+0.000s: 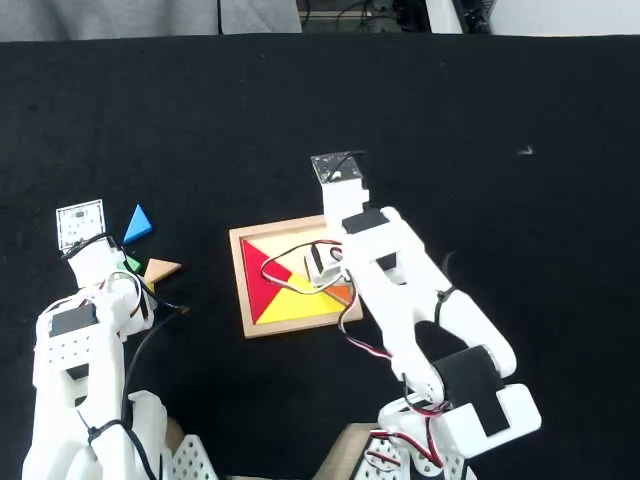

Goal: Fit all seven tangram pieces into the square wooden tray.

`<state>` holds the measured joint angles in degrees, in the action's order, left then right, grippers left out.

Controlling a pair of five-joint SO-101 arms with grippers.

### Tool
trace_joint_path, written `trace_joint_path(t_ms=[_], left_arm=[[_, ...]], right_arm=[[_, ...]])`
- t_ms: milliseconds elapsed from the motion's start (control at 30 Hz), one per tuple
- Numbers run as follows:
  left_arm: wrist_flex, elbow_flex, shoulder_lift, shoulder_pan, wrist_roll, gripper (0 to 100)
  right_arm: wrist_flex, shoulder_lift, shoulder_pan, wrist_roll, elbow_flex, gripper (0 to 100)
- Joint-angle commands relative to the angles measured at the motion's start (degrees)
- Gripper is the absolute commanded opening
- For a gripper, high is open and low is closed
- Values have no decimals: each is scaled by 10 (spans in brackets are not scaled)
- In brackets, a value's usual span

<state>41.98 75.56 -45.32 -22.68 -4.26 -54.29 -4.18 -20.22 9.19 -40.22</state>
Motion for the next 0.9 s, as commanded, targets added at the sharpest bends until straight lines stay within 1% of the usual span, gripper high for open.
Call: trace_joint_path(t_ms=[0, 67, 100, 267, 367, 533, 600, 667, 767, 867], left_arm=[[-7, -6, -10, 7, -2, 170], [-7, -6, -10, 7, -2, 170], [-7, -6, -10, 7, -2, 170], [-7, -6, -10, 7, -2, 170], [-7, -6, -10, 7, -2, 170], [-7, -6, -10, 7, -2, 170], [-7, -6, -10, 7, -2, 170], [-7, -6, -10, 7, -2, 170], [-7, -6, -10, 7, -2, 170], [-7, -6, -10, 7, -2, 170]], right_arm=[[-27, -7, -7, -18, 38, 109], [-37, -7, -7, -30, 41, 176], [-38, -7, -9, -31, 41, 192], [-39, -7, -37, -31, 42, 165], [-39, -11, -34, -31, 42, 165], [-36, -83, -33, -32, 42, 162], [-33, -113, -33, -56, 45, 159], [-18, -129, -34, -83, 57, 118], [16, -115, -20, -89, 70, 15], [27, -73, 3, -90, 70, 28]])
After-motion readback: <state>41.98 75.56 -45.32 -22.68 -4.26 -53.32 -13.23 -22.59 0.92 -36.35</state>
